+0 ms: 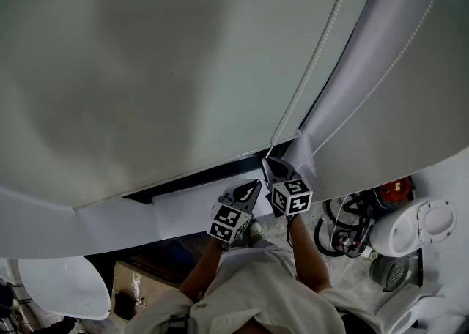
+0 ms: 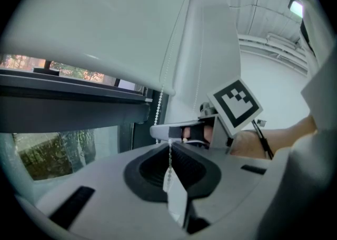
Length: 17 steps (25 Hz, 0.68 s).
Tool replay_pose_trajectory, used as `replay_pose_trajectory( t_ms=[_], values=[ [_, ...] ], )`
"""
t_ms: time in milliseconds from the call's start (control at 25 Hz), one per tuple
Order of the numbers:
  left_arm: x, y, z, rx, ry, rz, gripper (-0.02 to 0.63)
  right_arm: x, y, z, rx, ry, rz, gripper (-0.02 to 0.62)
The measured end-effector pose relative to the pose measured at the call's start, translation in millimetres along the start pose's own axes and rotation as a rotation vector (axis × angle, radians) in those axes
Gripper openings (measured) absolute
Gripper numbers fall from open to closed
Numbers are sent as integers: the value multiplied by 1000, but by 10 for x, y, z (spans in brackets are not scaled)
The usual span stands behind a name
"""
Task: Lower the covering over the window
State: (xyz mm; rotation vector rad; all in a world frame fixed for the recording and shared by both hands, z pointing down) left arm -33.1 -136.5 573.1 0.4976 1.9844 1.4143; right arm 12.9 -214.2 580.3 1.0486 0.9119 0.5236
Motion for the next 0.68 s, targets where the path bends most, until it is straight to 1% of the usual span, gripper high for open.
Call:
replay_pose_trajectory(
  t_ms=[480,680],
  values=[
    [21,24,-21,-3,-6,1,20,20,33,11,1,7,0,-5],
    [-63,18,-22,-5,-5,-3,20,9,30,93,-1,6,1,-5]
  ],
)
Point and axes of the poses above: the fingertips, and each gripper's own axes: x backward along the fingers, z to its right, y out of its underside, the point moved 3 cm from there along x, backward along the fingers, and after that the axes turned 8 degrees about y, right-handed, at the moved point
